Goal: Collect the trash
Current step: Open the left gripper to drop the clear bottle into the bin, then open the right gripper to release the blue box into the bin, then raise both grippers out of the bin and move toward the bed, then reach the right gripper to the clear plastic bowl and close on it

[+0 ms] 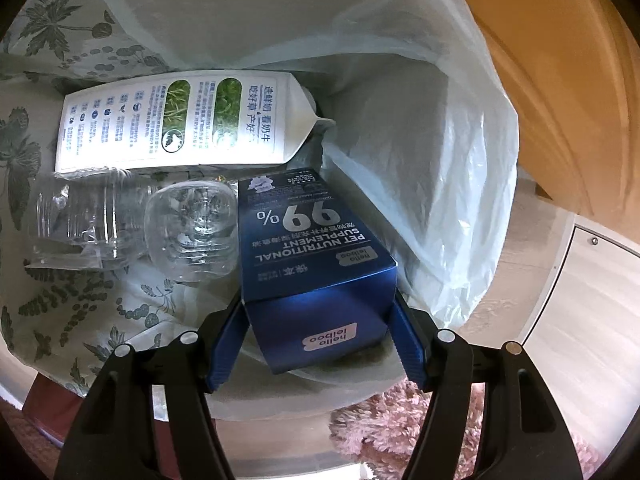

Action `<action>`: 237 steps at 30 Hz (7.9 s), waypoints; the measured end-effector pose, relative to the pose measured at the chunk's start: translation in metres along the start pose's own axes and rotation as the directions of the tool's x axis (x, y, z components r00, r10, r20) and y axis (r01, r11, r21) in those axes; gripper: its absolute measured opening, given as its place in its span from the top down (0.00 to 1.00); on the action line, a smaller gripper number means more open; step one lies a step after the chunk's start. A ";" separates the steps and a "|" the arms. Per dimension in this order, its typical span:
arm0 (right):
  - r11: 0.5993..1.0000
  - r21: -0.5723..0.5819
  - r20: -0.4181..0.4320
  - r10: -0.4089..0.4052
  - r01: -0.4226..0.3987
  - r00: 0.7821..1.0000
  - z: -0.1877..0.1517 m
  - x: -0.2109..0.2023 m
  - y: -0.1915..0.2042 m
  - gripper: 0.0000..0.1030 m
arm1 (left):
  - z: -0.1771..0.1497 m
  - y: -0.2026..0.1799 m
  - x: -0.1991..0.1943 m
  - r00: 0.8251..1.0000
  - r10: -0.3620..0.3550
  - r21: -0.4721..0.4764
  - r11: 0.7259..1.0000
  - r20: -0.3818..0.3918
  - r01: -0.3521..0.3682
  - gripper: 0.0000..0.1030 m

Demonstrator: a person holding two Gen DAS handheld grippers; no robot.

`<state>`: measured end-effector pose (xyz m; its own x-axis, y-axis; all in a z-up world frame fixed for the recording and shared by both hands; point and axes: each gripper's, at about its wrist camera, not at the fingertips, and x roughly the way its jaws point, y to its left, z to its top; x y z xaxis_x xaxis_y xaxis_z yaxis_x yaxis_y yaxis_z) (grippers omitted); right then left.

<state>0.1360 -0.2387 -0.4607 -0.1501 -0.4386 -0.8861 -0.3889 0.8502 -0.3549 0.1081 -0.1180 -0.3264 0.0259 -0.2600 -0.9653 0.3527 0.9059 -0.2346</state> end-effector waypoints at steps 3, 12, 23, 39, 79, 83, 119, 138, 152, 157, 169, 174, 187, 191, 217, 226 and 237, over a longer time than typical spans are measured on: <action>1.000 -0.004 0.012 0.002 -0.002 1.000 -0.001 0.003 -0.003 0.37 | 0.001 -0.002 -0.001 1.000 0.000 0.007 1.000 0.003 0.000 0.16; 1.000 -0.028 0.023 0.011 -0.010 1.000 -0.008 0.025 0.000 0.36 | -0.002 0.003 -0.005 1.000 0.000 -0.010 1.000 0.013 0.000 0.15; 0.987 0.058 0.109 0.146 -0.153 0.983 -0.034 -0.009 -0.035 0.20 | 0.000 0.008 -0.008 1.000 -0.005 -0.035 0.999 0.012 0.005 0.11; 0.947 0.155 0.258 0.237 -0.282 0.937 -0.072 -0.063 -0.061 0.08 | -0.002 0.003 -0.021 0.998 -0.015 -0.044 0.999 0.059 0.018 0.07; 0.871 0.168 0.690 0.230 -0.461 0.686 -0.157 -0.158 -0.110 0.08 | -0.046 -0.030 -0.161 0.829 -0.022 0.006 1.000 0.559 0.023 0.07; 0.871 0.171 0.757 0.183 -0.461 0.627 -0.172 -0.172 -0.116 0.08 | -0.054 -0.033 -0.174 0.787 -0.026 0.016 1.000 0.616 0.020 0.07; 0.857 0.179 0.981 -0.118 -0.483 0.155 -0.230 -0.208 -0.144 0.08 | -0.069 -0.051 -0.230 0.528 0.037 -0.016 0.999 0.848 -0.045 0.07; 0.859 0.126 0.988 -0.065 -0.496 0.140 -0.203 -0.217 -0.153 0.08 | -0.050 -0.036 -0.246 0.470 0.054 -0.042 0.998 0.881 -0.035 0.07; 0.892 0.113 0.993 -0.116 -0.439 0.020 -0.171 -0.260 -0.183 0.08 | -0.012 -0.021 -0.269 0.407 0.069 -0.049 0.997 0.911 -0.058 0.07; 0.909 0.124 0.990 -0.139 -0.397 -0.010 -0.152 -0.277 -0.192 0.08 | 0.008 -0.013 -0.281 0.394 0.079 -0.067 0.997 0.916 -0.044 0.07; 0.927 0.100 0.980 -0.155 -0.361 -0.126 -0.112 -0.324 -0.208 0.08 | 0.054 0.010 -0.312 0.366 0.108 -0.110 0.994 0.924 -0.014 0.07; 0.910 0.115 0.972 -0.185 -0.398 -0.142 -0.095 -0.336 -0.218 0.08 | 0.082 0.021 -0.325 0.361 0.102 -0.112 0.994 0.927 0.007 0.07; 0.839 0.176 0.969 -0.240 -0.515 -0.060 -0.083 -0.322 -0.222 0.08 | 0.118 0.034 -0.298 0.420 0.091 -0.125 0.991 0.903 0.054 0.07; 0.830 0.185 0.968 -0.246 -0.526 -0.048 -0.080 -0.319 -0.220 0.08 | 0.120 0.030 -0.292 0.430 0.079 -0.112 0.992 0.900 0.052 0.07; 0.849 0.179 0.983 -0.179 -0.498 0.047 -0.067 -0.310 -0.210 0.08 | 0.114 0.019 -0.276 0.459 0.141 -0.127 0.990 0.877 -0.063 0.07; 0.762 0.169 0.981 -0.069 -0.626 0.181 -0.023 -0.290 -0.230 0.08 | 0.117 0.022 -0.275 0.471 0.136 -0.133 0.990 0.871 -0.040 0.07; 0.586 0.093 0.966 0.142 -0.805 0.215 0.022 -0.263 -0.242 0.08 | 0.118 0.027 -0.280 0.464 0.105 -0.126 0.992 0.879 0.014 0.07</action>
<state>0.2897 -0.3230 -0.1485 0.7906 0.3079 -0.5293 -0.0227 0.8785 0.4772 0.2208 -0.0605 -0.0487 0.8717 -0.3195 -0.3715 0.2326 0.9371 -0.2602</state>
